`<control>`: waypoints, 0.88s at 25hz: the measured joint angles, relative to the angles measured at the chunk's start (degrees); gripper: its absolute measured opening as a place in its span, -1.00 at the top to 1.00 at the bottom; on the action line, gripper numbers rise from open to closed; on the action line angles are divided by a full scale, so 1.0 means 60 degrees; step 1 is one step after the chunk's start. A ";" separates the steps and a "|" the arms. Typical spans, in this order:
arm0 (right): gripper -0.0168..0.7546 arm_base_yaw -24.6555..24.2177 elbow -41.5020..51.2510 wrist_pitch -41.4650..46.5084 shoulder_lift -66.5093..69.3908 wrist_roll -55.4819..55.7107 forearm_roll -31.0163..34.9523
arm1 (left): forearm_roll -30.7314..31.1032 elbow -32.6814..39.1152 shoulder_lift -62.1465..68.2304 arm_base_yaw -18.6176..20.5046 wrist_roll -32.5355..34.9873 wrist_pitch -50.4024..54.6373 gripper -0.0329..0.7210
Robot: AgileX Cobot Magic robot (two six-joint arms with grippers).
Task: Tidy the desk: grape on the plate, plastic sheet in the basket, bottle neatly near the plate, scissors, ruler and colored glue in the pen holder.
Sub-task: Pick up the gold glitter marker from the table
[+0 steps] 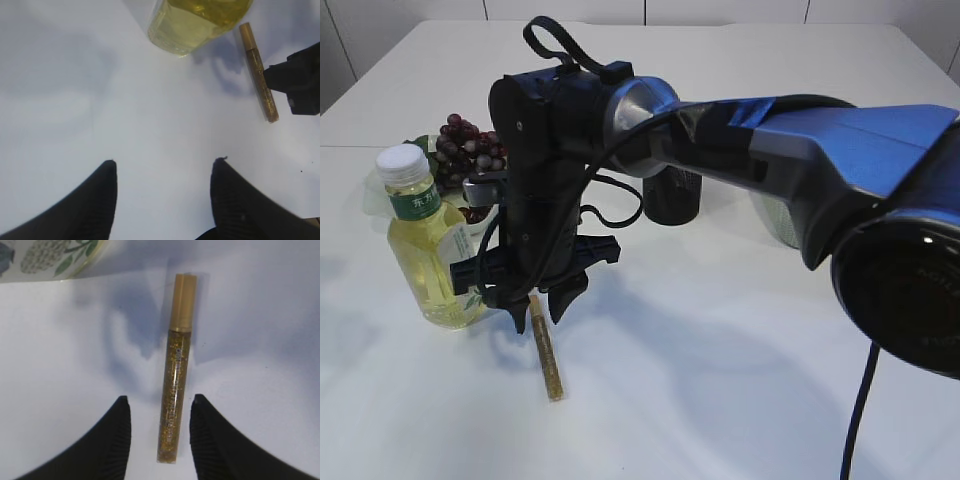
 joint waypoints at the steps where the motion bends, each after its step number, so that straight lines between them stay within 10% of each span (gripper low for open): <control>1: 0.12 0.0000 0.0000 0.0000 0.0000 0.0000 0.0000 | 0.0000 0.0000 0.0000 0.0000 0.0000 0.0000 -0.24; 22: 0.12 0.0000 -0.0018 -0.0029 0.0670 0.0014 -0.0061 | 0.0000 0.0000 0.0000 0.0000 0.0000 -0.0017 -0.24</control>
